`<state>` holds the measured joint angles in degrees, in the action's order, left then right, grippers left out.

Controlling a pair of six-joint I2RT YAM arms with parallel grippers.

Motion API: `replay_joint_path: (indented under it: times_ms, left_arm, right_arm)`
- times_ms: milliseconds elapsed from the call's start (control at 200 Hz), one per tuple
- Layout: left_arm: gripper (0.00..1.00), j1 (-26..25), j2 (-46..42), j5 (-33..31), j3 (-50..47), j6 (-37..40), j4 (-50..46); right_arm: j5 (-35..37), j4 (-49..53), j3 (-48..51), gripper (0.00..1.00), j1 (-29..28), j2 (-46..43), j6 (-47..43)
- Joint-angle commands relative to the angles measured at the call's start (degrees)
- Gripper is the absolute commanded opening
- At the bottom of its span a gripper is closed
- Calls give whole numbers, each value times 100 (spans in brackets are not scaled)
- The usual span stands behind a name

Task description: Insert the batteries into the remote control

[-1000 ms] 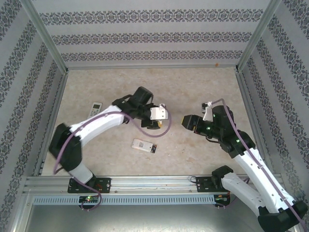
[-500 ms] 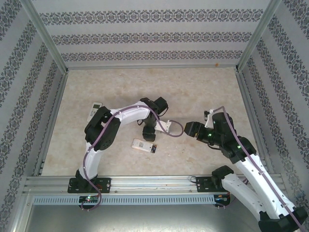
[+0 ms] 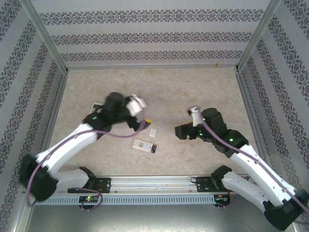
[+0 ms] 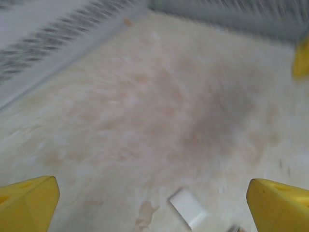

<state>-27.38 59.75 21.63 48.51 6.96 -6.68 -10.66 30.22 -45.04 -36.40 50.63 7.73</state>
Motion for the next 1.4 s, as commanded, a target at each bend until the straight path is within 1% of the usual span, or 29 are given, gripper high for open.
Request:
replay_joint_path:
  times_ms: [0, 65, 135, 250, 330, 455, 589, 689, 859, 999, 1114, 1199, 1274, 1394]
  left_arm:
    - [100, 471, -614, 511, -698, -2845, 572]
    - [100, 644, -1004, 449, -918, -3351, 139]
    - [100, 828, -1245, 549, -1139, -3812, -141]
    - [100, 1095, -1426, 878, -1453, -4278, -178]
    - [100, 1202, -1413, 1049, -1547, -4374, -176]
    - [100, 1304, -1295, 1194, -1530, -4275, -366]
    - [100, 1376, -1321, 1192, -1545, -4151, -472]
    - [100, 1410, -1340, 1177, -1576, -4135, -468]
    - [100, 1445, -1303, 1117, -1606, -4119, -438]
    - [100, 1454, -1284, 1095, -1662, -4146, -349]
    - [100, 1463, -1279, 1097, -1698, -4176, -332]
    - [100, 1463, -1299, 1085, -1726, -4188, -370]
    - [100, 1476, -1338, 1096, -1741, -4203, -410]
    - [100, 1472, -1383, 1146, -1772, -4266, -404]
  right_arm:
    - [558, -321, -231, 92, -460, 761, -1985]
    - [701, -274, -489, 95, -607, 1495, -2263]
    - [863, -25, -969, 95, -721, 2409, -2359]
    - [1023, 268, -1734, 95, -857, 3745, -2407]
    - [918, 389, -2201, 95, -860, 4507, -2401]
    - [809, 663, -2889, 94, -860, 5510, -2429]
    - [872, 749, -3287, 93, -855, 6144, -2448]
    - [796, 779, -3383, 91, -835, 6347, -2485]
    - [556, 931, -3442, 79, -820, 6560, -2542]
    - [453, 1001, -3450, 66, -818, 6651, -2576]
    - [393, 1076, -3507, 60, -816, 6616, -2570]
    - [389, 1103, -3501, 59, -817, 6324, -2527]
    - [340, 995, -3343, 59, -816, 5831, -2437]
    - [170, 727, -2705, 59, -879, 4931, -2179]
